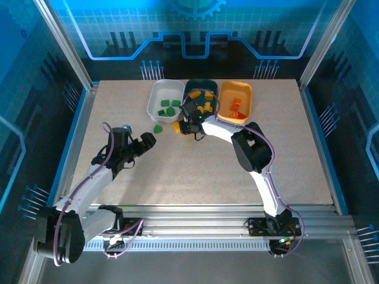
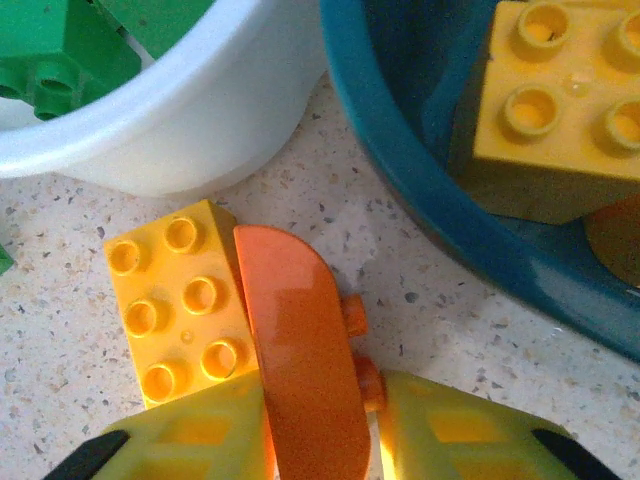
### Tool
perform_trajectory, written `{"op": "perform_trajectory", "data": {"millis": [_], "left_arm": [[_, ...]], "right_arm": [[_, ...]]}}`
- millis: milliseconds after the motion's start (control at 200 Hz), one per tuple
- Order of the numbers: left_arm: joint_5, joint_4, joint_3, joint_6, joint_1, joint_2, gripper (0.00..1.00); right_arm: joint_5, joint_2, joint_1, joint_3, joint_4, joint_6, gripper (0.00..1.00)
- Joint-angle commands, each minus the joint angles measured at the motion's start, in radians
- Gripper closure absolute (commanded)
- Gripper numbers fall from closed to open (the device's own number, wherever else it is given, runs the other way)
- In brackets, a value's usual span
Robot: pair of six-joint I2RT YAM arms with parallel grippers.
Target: Sort the legos into containers by color
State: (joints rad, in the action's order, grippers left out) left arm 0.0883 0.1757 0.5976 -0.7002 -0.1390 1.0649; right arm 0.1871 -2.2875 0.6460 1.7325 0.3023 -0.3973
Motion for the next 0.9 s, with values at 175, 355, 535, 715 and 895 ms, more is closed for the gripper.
{"op": "perform_trajectory", "data": {"millis": [175,355,535,715,895], "left_arm": [[0.032,0.01,-0.008,0.019,0.014,-0.006,0.01],[0.083,-0.034,-0.026,-0.007,0.012,0.047,0.01],[0.133,-0.074,-0.024,-0.026,-0.009,0.116,0.01],[0.13,-0.053,0.073,-0.008,-0.086,0.245,0.01],[0.108,-0.013,0.218,0.019,-0.186,0.401,0.01]], "right_arm": [[0.054,0.117,0.048,-0.117,-0.018,0.03,0.74],[0.031,0.256,0.046,-0.282,-0.111,-0.002,0.74],[0.051,0.431,0.018,-0.396,-0.128,-0.001,0.74],[0.071,0.538,-0.146,-0.418,-0.076,0.007,0.74],[0.059,0.49,-0.362,-0.356,0.007,-0.014,0.74]]}}
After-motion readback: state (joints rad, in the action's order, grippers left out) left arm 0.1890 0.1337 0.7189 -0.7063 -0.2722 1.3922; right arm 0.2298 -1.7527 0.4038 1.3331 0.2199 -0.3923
